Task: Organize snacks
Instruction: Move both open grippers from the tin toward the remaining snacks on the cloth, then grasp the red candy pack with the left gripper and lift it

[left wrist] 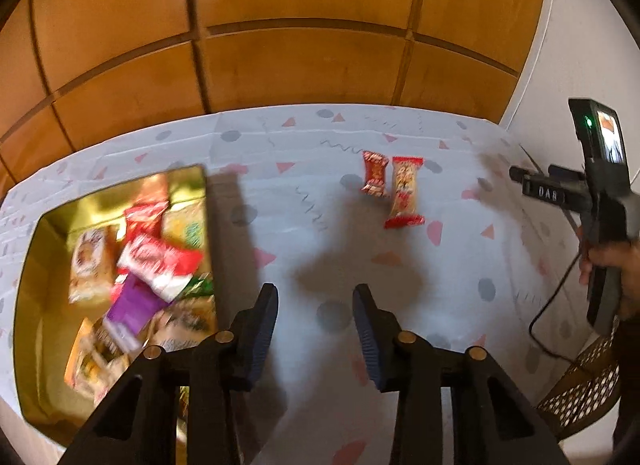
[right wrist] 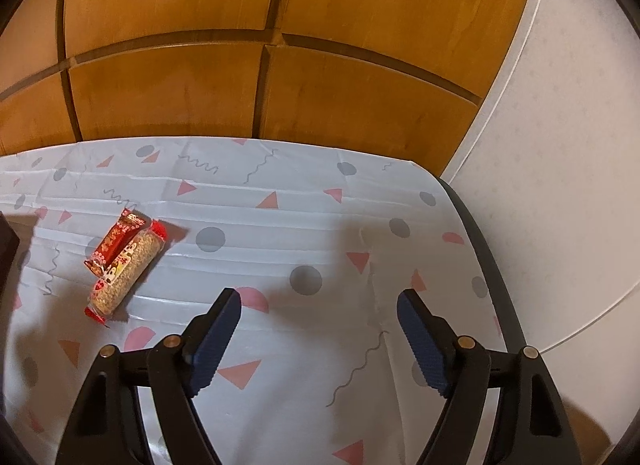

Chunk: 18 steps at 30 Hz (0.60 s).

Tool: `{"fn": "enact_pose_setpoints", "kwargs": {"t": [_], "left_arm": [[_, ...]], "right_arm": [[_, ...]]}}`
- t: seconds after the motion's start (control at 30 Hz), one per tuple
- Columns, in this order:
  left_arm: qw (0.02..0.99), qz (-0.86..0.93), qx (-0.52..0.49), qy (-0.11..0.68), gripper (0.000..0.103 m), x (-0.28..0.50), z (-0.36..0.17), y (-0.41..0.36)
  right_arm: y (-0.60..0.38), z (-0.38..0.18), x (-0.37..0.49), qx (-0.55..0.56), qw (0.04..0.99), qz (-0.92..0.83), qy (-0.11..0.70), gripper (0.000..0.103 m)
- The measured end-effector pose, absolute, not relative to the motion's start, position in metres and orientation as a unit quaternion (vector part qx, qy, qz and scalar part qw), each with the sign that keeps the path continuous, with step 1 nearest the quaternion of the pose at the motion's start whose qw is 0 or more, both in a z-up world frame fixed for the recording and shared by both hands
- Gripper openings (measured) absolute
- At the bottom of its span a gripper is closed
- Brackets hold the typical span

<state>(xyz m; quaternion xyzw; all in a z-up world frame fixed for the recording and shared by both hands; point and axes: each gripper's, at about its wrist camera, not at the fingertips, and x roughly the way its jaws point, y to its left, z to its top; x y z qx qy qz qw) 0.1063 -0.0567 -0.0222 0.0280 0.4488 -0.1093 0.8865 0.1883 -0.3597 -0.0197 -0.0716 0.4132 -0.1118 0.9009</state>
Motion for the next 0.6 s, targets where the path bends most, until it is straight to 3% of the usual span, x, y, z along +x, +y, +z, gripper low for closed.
{"fn": "enact_pose_setpoints", "kwargs": {"t": [0.23,0.6], "left_arm": [[0.88,-0.138,0.047,0.453,0.026,0.161,-0.032,-0.089],[0.853,-0.179,0.065,0.487,0.028,0.245,-0.064,-0.14]], "right_arm": [[-0.356,-0.019,0.188,-0.074,0.902,-0.104,0.412,0.081],[-0.36,-0.017,0.192,-0.049,0.903,-0.092,0.416,0.084]]}}
